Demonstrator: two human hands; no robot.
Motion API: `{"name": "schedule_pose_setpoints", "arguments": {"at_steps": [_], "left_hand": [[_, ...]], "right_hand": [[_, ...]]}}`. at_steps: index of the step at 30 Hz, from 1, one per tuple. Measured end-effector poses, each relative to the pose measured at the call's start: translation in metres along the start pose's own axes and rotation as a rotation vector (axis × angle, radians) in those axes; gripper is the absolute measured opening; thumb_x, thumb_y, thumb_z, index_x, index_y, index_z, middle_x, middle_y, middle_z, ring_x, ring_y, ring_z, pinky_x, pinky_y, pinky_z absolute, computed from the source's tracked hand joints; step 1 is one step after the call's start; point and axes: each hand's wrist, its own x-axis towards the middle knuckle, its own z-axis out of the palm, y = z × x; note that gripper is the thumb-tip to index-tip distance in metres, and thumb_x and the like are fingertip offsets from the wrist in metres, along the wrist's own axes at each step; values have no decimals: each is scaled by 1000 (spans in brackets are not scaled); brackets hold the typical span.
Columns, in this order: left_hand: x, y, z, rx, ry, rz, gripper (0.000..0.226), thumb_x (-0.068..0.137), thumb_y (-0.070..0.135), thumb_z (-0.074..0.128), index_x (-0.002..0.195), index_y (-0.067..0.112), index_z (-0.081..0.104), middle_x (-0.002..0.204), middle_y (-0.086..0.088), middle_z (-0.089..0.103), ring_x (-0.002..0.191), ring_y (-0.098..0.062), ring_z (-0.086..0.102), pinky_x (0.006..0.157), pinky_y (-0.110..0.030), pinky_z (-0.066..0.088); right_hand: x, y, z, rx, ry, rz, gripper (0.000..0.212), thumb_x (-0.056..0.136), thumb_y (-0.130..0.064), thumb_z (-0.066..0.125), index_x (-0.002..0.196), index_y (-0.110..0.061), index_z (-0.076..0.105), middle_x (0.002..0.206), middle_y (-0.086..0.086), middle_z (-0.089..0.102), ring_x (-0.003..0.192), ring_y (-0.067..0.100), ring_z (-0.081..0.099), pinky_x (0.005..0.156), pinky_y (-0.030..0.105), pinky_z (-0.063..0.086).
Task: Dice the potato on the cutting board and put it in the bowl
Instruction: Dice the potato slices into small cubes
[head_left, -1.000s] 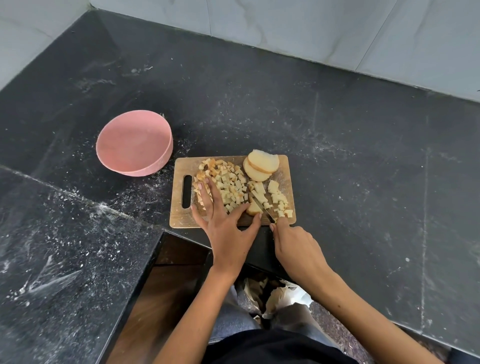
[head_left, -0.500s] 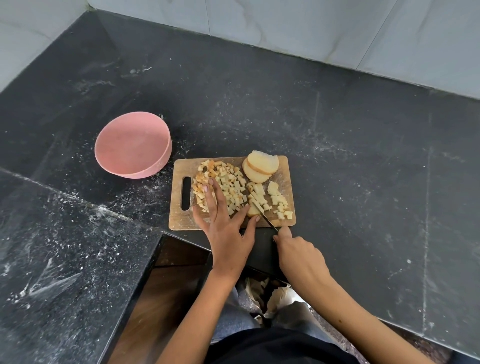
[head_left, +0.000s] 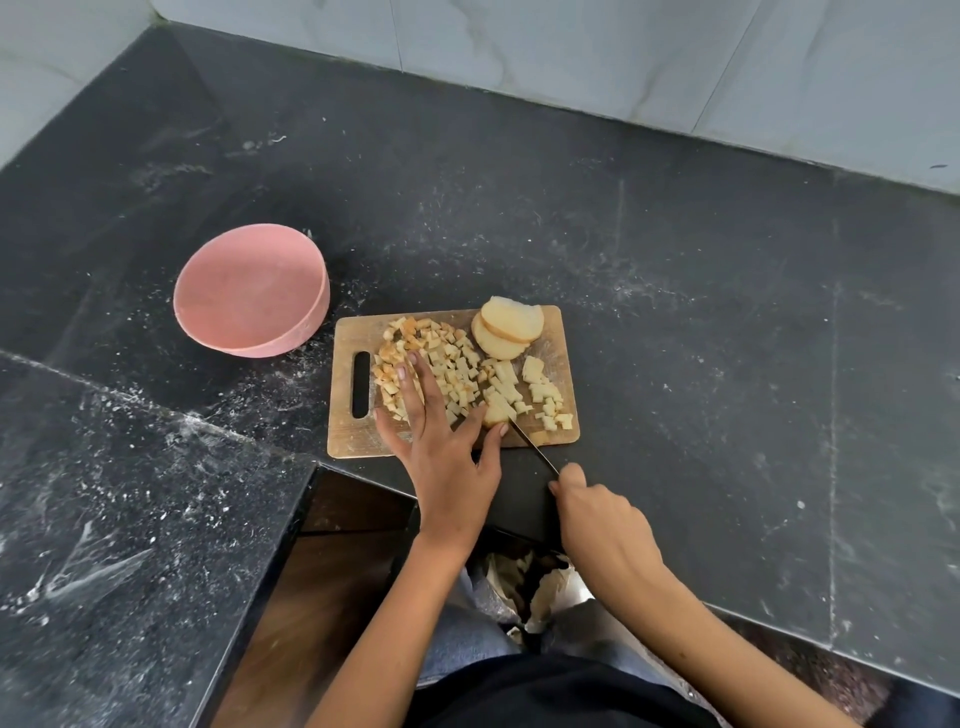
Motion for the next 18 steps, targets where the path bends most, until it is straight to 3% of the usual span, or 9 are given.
{"name": "schedule_pose_setpoints", "arguments": {"at_steps": [7,12,18], "left_hand": [[0,1,1,11,7,-5,20,84,35,66,92,20,77,159,-19,17,149,-32,2,114,-59,2],[1,-2,1,-13,-5,-8,22,85,38,64,91,22,78,160,-16,13,149,-27,-5,115,-56,-1],[3,-5,0,-34,-9,33,20,85,37,64,89,22,77,158,-20,16,149,-31,-1,112,-65,8]], "right_hand": [[13,-4,-6,51,41,12,25,105,-30,21,103,-11,37,103,15,62,94,37,60,65,36,36],[-4,7,-1,27,5,5,23,105,-31,19,93,-15,27,98,12,62,90,35,61,64,35,37],[0,6,-5,45,16,20,24,105,-33,20,93,-14,29,98,14,62,90,36,60,64,35,37]]}}
